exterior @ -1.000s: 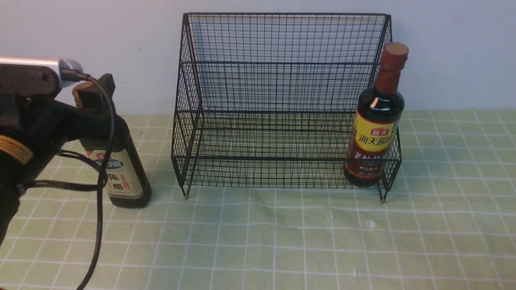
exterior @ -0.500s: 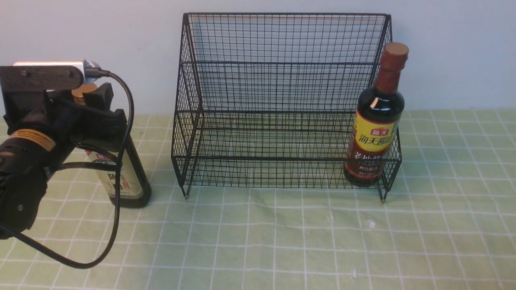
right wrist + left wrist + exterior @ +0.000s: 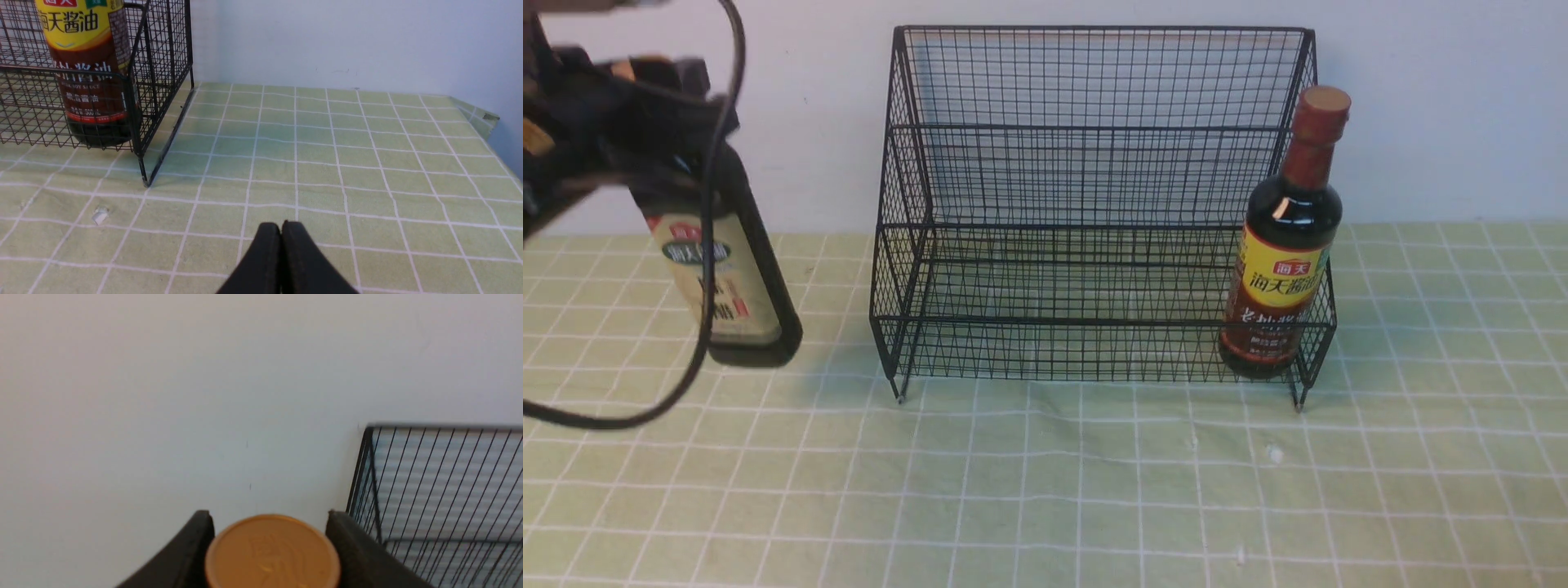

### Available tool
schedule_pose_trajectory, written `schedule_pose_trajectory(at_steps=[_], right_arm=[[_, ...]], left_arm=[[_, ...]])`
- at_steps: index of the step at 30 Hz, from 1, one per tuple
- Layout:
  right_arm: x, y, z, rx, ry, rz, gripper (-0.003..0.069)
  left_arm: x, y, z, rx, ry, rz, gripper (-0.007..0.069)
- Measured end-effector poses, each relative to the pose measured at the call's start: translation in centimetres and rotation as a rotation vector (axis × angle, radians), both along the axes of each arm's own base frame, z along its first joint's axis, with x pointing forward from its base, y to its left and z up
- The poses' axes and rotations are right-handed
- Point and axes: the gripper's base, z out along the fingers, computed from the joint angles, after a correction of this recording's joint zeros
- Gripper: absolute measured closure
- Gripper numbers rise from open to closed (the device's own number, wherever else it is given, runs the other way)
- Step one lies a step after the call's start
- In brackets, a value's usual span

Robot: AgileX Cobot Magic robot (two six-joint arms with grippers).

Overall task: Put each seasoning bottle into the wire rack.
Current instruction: Use the left arm to grab the condiment bottle closest to it, then use the left arm to put the condiment bottle back on the shelf

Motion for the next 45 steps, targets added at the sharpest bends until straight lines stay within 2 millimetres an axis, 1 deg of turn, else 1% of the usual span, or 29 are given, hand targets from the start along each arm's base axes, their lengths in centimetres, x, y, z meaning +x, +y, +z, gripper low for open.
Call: schedule_pose_trajectory(at_steps=[1, 2, 4, 5, 6, 8, 10, 14, 18, 20, 21, 22, 24, 27, 34, 36, 42, 44, 45], right_arm=[[0.0, 0.0, 0.0, 0.000, 0.000, 0.000, 0.0671], [0.0, 0.0, 0.0, 0.000, 0.000, 0.000, 0.0671], [0.0, 0.0, 0.0, 0.000, 0.000, 0.000, 0.0671], [0.0, 0.0, 0.0, 0.000, 0.000, 0.000, 0.0671], [0.0, 0.0, 0.0, 0.000, 0.000, 0.000, 0.0671], [0.0, 0.0, 0.0, 0.000, 0.000, 0.000, 0.0671], [0.0, 0.0, 0.0, 0.000, 0.000, 0.000, 0.0671], [0.0, 0.0, 0.0, 0.000, 0.000, 0.000, 0.0671], [0.0, 0.0, 0.0, 0.000, 0.001, 0.000, 0.0671], [0.0, 0.0, 0.0, 0.000, 0.001, 0.000, 0.0671], [0.0, 0.0, 0.0, 0.000, 0.001, 0.000, 0.0671], [0.0, 0.0, 0.0, 0.000, 0.001, 0.000, 0.0671], [0.0, 0.0, 0.0, 0.000, 0.001, 0.000, 0.0671], [0.0, 0.0, 0.0, 0.000, 0.001, 0.000, 0.0671], [0.0, 0.0, 0.0, 0.000, 0.001, 0.000, 0.0671], [0.0, 0.0, 0.0, 0.000, 0.001, 0.000, 0.0671], [0.0, 0.0, 0.0, 0.000, 0.001, 0.000, 0.0671], [0.0, 0.0, 0.0, 0.000, 0.001, 0.000, 0.0671], [0.0, 0.0, 0.0, 0.000, 0.001, 0.000, 0.0671]], left_arm=[[0.0, 0.0, 1.1, -0.015, -0.019, 0.000, 0.0313], [0.1, -0.1, 1.6, -0.019, -0.029, -0.002, 0.0313], [0.1, -0.7, 3.9, -0.043, -0.073, -0.020, 0.0313], [0.1, -0.7, 3.8, -0.045, -0.070, -0.022, 0.0313], [0.2, -1.4, 5.1, -0.057, -0.098, -0.044, 0.0313], [0.4, -2.2, 5.8, -0.074, -0.117, -0.066, 0.0313], [1.0, -3.6, 6.3, -0.091, -0.135, -0.104, 0.0313], [2.4, -6.1, 6.3, -0.099, -0.165, -0.156, 0.0313], [4.1, -8.4, 5.7, -0.124, -0.183, -0.181, 0.0313], [4.9, -9.2, 5.6, -0.125, -0.206, -0.175, 0.0313], [5.0, -9.2, 5.7, -0.125, -0.209, -0.174, 0.0313], [5.6, -9.6, 5.6, -0.128, -0.224, -0.163, 0.0313], [6.2, -10.0, 5.3, -0.130, -0.226, -0.153, 0.0313], [7.3, -10.4, 4.6, -0.120, -0.220, -0.132, 0.0313], [9.2, -11.0, 1.7, -0.116, -0.145, -0.116, 0.0313], [9.5, -11.1, 1.2, -0.103, -0.131, -0.117, 0.0313], [10.7, -11.9, -1.5, -0.051, -0.036, -0.149, 0.0313], [10.8, -12.0, -2.0, -0.048, -0.021, -0.152, 0.0313], [11.0, -12.1, -2.7, -0.043, 0.001, -0.157, 0.0313]])
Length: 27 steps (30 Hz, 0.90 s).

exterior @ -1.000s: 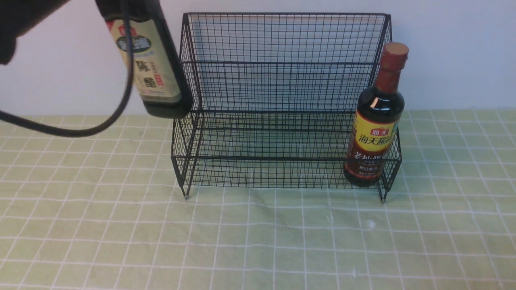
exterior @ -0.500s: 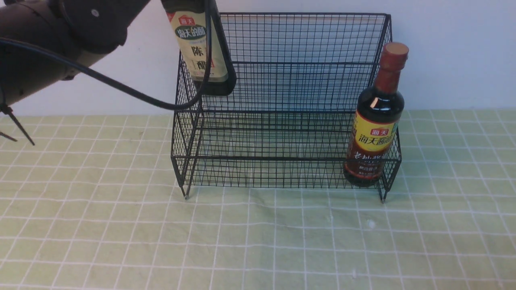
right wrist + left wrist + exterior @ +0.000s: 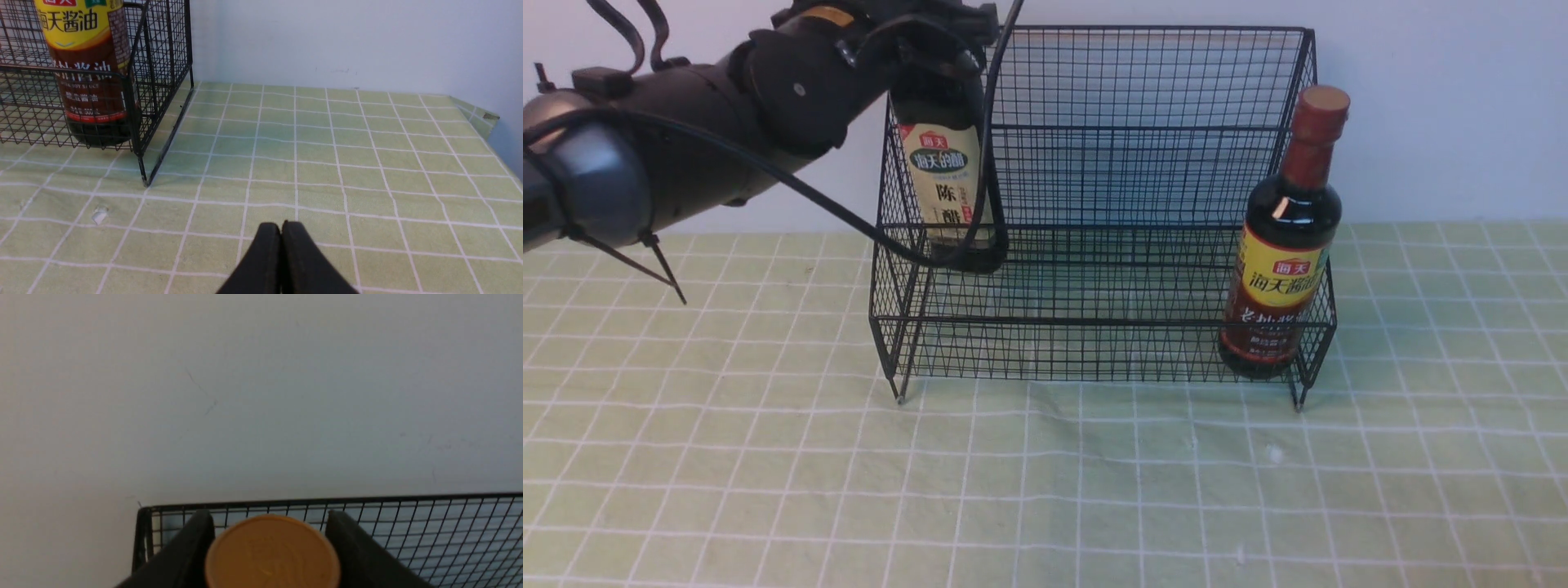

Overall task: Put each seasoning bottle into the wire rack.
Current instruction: Use the left arm to put the condiment bottle back on the shelf

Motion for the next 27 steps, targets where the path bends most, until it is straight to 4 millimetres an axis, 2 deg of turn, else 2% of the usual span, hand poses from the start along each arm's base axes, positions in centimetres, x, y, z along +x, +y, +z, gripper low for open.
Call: schedule_pose_trajectory(at_steps=[6, 13, 15, 17, 18, 20, 23, 27], right_arm=[[0.0, 0.0, 0.0, 0.000, 0.000, 0.000, 0.0671], [0.0, 0.0, 0.0, 0.000, 0.000, 0.000, 0.0671], [0.0, 0.0, 0.0, 0.000, 0.000, 0.000, 0.0671], [0.0, 0.0, 0.0, 0.000, 0.000, 0.000, 0.0671], [0.0, 0.0, 0.0, 0.000, 0.000, 0.000, 0.0671], [0.0, 0.0, 0.0, 0.000, 0.000, 0.000, 0.0671], [0.0, 0.0, 0.0, 0.000, 0.000, 0.000, 0.0671], [0.0, 0.0, 0.0, 0.000, 0.000, 0.000, 0.0671]], left_arm=[[0.5, -0.3, -1.8, 0.018, 0.055, -0.014, 0.0313], [0.4, -0.5, -2.0, 0.028, 0.082, -0.038, 0.0310], [0.4, -0.5, -2.0, 0.039, 0.080, -0.040, 0.0288], [0.3, -0.5, -1.7, 0.048, 0.070, -0.041, 0.0261], [0.1, -0.5, -1.1, 0.064, 0.057, -0.048, 0.0215], [-0.2, -0.5, -0.5, 0.081, 0.053, -0.063, 0.0178], [-0.7, -0.4, 0.3, 0.105, 0.043, -0.083, 0.0139], [-1.5, -0.3, 1.5, 0.122, 0.027, -0.103, 0.0124]])
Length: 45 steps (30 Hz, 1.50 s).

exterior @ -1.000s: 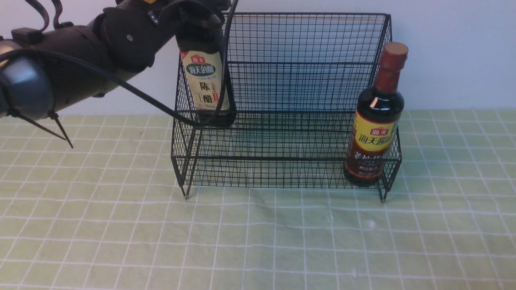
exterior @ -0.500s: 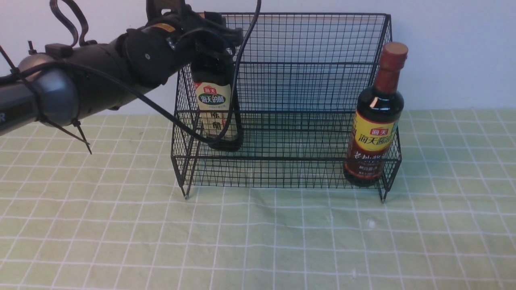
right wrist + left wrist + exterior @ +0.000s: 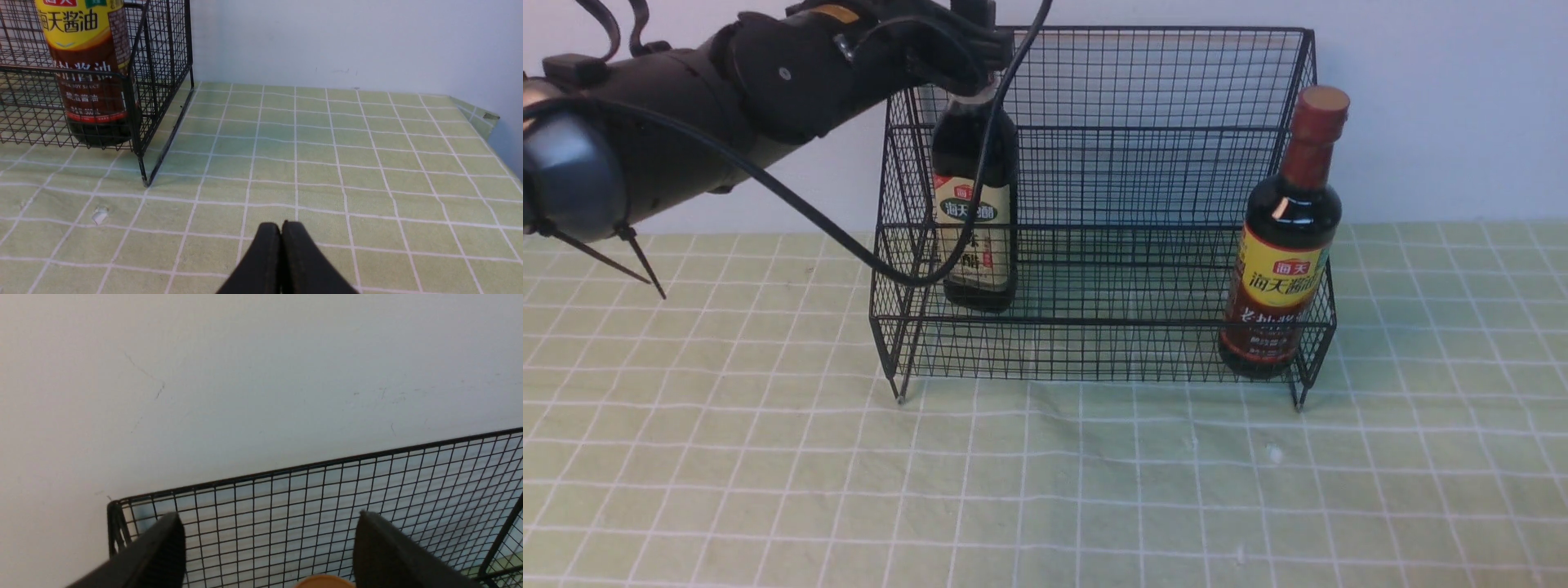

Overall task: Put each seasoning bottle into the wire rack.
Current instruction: Use the left arm to put the condiment bottle back on the shelf

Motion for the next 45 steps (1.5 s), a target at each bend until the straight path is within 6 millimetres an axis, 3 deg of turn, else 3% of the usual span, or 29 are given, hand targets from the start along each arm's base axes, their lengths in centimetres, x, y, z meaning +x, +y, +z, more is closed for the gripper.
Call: schedule_pose_trajectory(at_steps=[9, 12, 18, 21, 28, 37, 45], right_arm=[[0.0, 0.0, 0.0, 0.000, 0.000, 0.000, 0.0671], [0.0, 0.0, 0.0, 0.000, 0.000, 0.000, 0.0671], [0.0, 0.0, 0.0, 0.000, 0.000, 0.000, 0.0671], [0.0, 0.0, 0.0, 0.000, 0.000, 0.000, 0.0671], [0.0, 0.0, 0.0, 0.000, 0.000, 0.000, 0.0671], [0.0, 0.0, 0.0, 0.000, 0.000, 0.000, 0.0671], [0.0, 0.0, 0.0, 0.000, 0.000, 0.000, 0.0671]], left_arm=[[-1.7, 0.4, 2.5, -0.011, -0.027, -0.030, 0.0140], [-2.6, 0.1, 2.7, 0.020, 0.026, -0.095, 0.0246], [-4.9, -0.5, 2.6, 0.143, 0.163, -0.269, 0.0559], [-5.9, -0.5, 2.6, 0.193, 0.221, -0.333, 0.0622], [-6.3, -0.7, 1.7, 0.244, 0.295, -0.384, 0.0631], [-2.7, -1.7, -3.9, 0.244, 0.410, -0.347, 0.0631], [-1.7, -1.3, -5.2, 0.282, 0.412, -0.320, 0.0631]])
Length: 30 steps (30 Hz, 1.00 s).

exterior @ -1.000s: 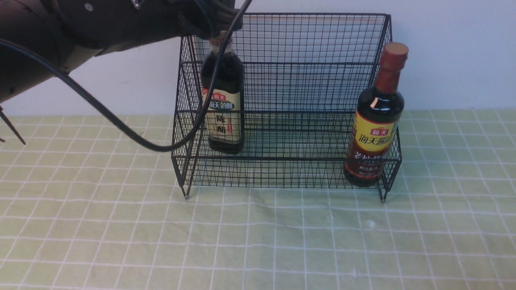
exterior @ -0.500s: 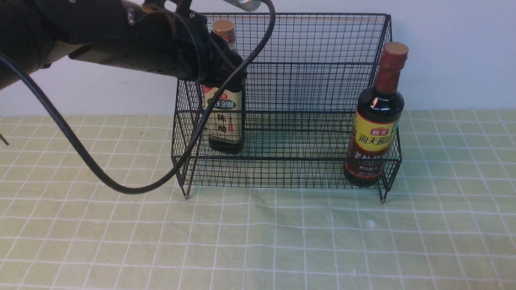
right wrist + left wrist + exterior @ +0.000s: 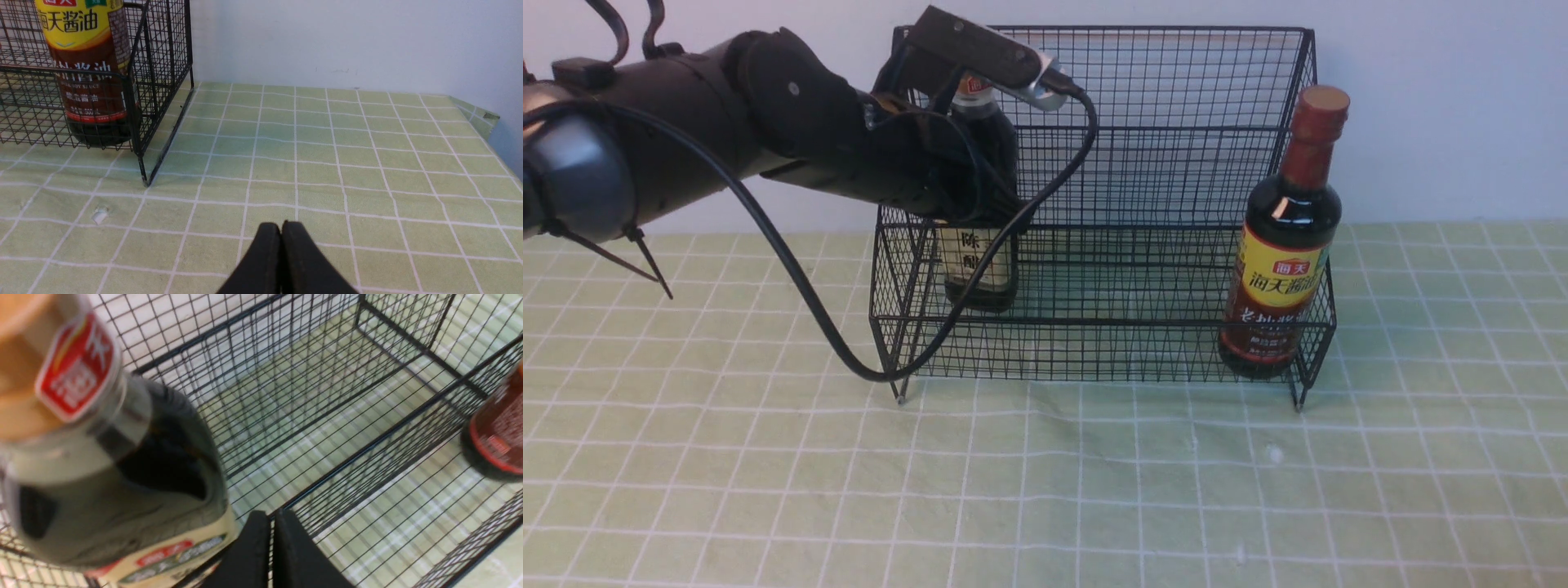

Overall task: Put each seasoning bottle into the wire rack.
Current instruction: Use the left arm to put the condiment bottle back on the shelf

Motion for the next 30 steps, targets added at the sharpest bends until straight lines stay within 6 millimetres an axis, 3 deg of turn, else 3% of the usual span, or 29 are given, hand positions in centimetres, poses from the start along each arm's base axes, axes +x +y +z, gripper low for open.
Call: schedule_pose_trajectory(at_steps=[7, 17, 30], right_arm=[[0.0, 0.0, 0.0, 0.000, 0.000, 0.000, 0.0671], [0.0, 0.0, 0.0, 0.000, 0.000, 0.000, 0.0671], [0.0, 0.0, 0.0, 0.000, 0.000, 0.000, 0.0671]], left_arm=[[1.1, 1.7, -1.0, 0.013, 0.025, 0.046, 0.0631], [1.7, 1.2, -2.7, -0.001, 0.061, 0.057, 0.0631], [2.2, 1.1, -2.9, -0.062, 0.051, 0.101, 0.0631]])
